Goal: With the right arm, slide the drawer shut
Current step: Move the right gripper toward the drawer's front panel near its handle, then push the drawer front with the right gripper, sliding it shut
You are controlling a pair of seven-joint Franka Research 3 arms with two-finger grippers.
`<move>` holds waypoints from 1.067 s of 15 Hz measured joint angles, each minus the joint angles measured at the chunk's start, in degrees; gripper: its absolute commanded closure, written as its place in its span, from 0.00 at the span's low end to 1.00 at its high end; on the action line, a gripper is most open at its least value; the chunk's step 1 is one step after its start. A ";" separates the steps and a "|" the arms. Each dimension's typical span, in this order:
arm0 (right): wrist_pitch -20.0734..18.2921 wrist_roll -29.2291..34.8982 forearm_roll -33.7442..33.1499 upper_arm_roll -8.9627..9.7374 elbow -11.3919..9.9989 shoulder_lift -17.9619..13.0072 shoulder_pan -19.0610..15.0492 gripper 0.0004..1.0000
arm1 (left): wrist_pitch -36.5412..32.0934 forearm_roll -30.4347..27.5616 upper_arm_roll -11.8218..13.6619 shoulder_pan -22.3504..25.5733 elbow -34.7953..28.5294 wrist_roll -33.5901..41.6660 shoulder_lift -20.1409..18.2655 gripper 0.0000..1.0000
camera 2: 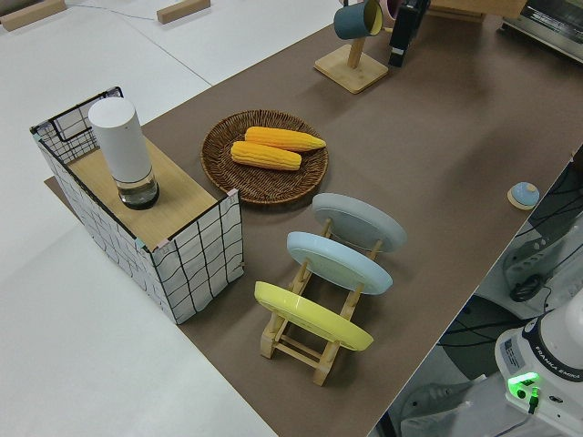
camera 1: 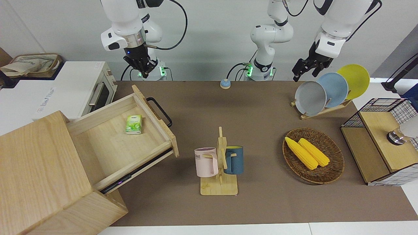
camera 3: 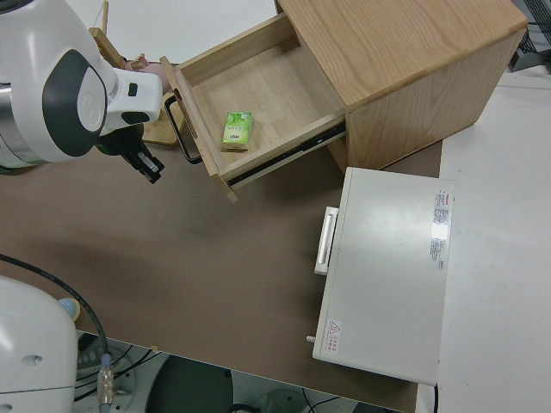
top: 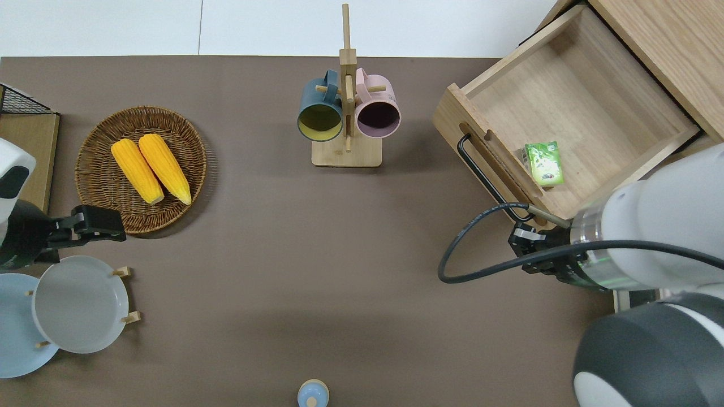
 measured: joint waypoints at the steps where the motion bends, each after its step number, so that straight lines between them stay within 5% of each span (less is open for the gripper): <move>1: 1.45 2.69 0.36 0.21 -0.43 0.00 0.69 1.00 | 0.00 0.00 0.00 0.00 0.00 0.00 0.00 0.01; 9: 17.35 14.48 0.40 0.20 -9.40 2.01 3.88 1.00 | 0.00 0.00 0.00 0.00 0.00 0.00 0.00 0.01; 16: 24.70 15.61 -0.83 -0.17 -10.10 8.24 4.41 1.00 | 0.00 0.00 0.00 0.00 0.00 0.00 0.00 0.01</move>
